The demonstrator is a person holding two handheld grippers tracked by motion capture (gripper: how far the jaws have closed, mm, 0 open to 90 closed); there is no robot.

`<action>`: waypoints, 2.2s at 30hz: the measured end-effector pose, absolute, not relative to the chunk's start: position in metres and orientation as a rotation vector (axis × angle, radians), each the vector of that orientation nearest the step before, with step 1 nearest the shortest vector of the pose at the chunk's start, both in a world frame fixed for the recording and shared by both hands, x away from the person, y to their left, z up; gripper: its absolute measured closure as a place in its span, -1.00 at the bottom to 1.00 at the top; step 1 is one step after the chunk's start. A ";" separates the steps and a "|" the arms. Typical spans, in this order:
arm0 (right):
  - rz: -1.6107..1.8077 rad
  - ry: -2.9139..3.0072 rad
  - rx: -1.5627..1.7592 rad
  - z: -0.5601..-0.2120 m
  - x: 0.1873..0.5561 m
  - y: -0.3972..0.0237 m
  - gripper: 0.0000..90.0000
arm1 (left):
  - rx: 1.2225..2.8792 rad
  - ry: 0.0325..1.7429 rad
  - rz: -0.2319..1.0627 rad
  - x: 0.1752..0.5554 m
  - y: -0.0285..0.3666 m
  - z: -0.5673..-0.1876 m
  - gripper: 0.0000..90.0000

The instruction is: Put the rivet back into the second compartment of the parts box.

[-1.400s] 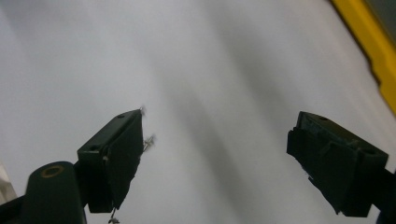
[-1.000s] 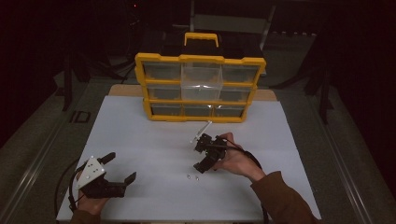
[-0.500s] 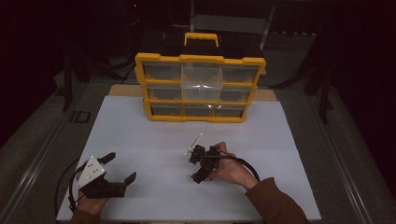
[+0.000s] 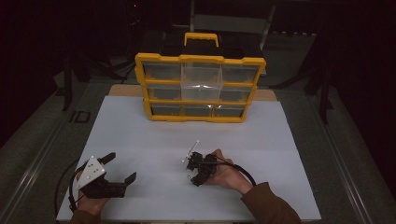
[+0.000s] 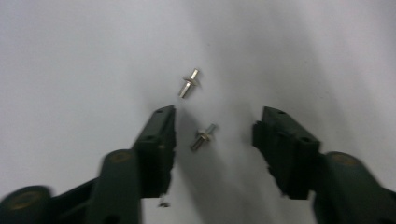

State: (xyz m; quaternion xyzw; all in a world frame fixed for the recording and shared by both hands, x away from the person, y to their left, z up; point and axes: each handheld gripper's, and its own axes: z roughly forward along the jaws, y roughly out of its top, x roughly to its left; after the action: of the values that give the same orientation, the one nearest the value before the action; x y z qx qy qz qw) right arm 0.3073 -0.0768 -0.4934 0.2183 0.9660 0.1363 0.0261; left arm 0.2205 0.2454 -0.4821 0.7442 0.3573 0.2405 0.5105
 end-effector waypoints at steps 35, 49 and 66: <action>0.389 3.079 0.622 -0.491 0.308 -0.079 0.84 | 1.793 0.862 0.577 0.221 0.245 -0.482 -1.00; 0.437 3.082 0.589 -0.468 0.310 -0.080 0.84 | 1.795 0.861 0.577 0.221 0.245 -0.482 -1.00; 0.453 3.041 0.590 -0.434 0.323 -0.089 0.84 | 1.797 0.859 0.576 0.221 0.245 -0.482 -1.00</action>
State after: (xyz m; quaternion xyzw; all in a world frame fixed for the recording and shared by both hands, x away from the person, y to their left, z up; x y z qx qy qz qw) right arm 0.3228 -0.0889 -0.4337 0.1886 0.9713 0.1447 0.0056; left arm 0.2210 0.2451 -0.4824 0.7459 0.3566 0.2390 0.5092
